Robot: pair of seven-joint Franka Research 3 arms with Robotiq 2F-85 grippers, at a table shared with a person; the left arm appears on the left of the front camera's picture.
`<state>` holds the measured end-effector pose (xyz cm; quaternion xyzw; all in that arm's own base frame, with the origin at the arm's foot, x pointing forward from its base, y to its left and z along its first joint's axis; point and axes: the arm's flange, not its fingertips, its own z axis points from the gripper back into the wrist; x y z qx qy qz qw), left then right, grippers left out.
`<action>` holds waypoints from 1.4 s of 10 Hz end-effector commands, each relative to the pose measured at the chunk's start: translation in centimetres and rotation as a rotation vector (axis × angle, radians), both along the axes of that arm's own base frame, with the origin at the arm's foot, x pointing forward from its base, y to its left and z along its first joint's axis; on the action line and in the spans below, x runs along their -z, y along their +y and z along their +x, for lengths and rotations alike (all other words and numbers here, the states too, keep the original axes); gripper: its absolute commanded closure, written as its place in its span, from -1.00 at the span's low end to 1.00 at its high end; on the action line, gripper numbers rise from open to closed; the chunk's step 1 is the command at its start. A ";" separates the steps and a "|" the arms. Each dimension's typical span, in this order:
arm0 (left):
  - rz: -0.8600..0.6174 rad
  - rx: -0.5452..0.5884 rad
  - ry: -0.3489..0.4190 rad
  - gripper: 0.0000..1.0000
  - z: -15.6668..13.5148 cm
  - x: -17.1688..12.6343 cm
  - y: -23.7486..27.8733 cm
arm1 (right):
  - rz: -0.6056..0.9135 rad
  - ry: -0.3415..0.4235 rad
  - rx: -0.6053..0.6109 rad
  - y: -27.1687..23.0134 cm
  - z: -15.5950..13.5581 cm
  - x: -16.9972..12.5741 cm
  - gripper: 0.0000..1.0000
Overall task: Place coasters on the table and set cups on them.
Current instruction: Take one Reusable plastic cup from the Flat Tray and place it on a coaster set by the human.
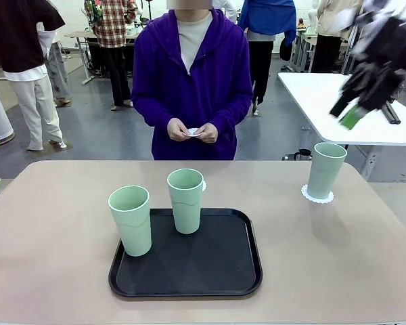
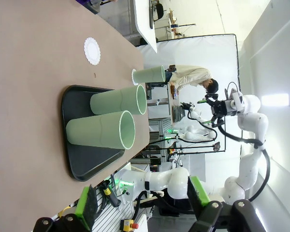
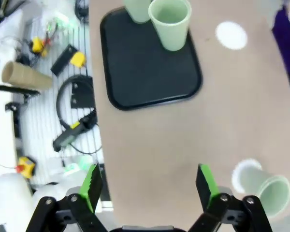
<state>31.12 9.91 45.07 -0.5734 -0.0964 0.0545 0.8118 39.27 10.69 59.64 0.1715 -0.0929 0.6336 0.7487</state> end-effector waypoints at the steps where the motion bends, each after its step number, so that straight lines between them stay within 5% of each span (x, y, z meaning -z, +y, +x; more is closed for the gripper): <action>1: -0.014 0.002 -0.017 -1.00 -0.1 0.0 0.2 | -0.085 -0.069 -0.020 3.8 0.5 4.2 -1.00; 5: -0.014 0.002 -0.017 -1.00 -0.1 0.0 0.2 | -0.049 -0.095 0.028 8.1 3.5 10.6 -1.00; 14: -0.014 0.002 -0.017 -1.00 -0.1 0.0 0.2 | -0.051 -0.086 0.010 8.0 4.0 11.2 -1.00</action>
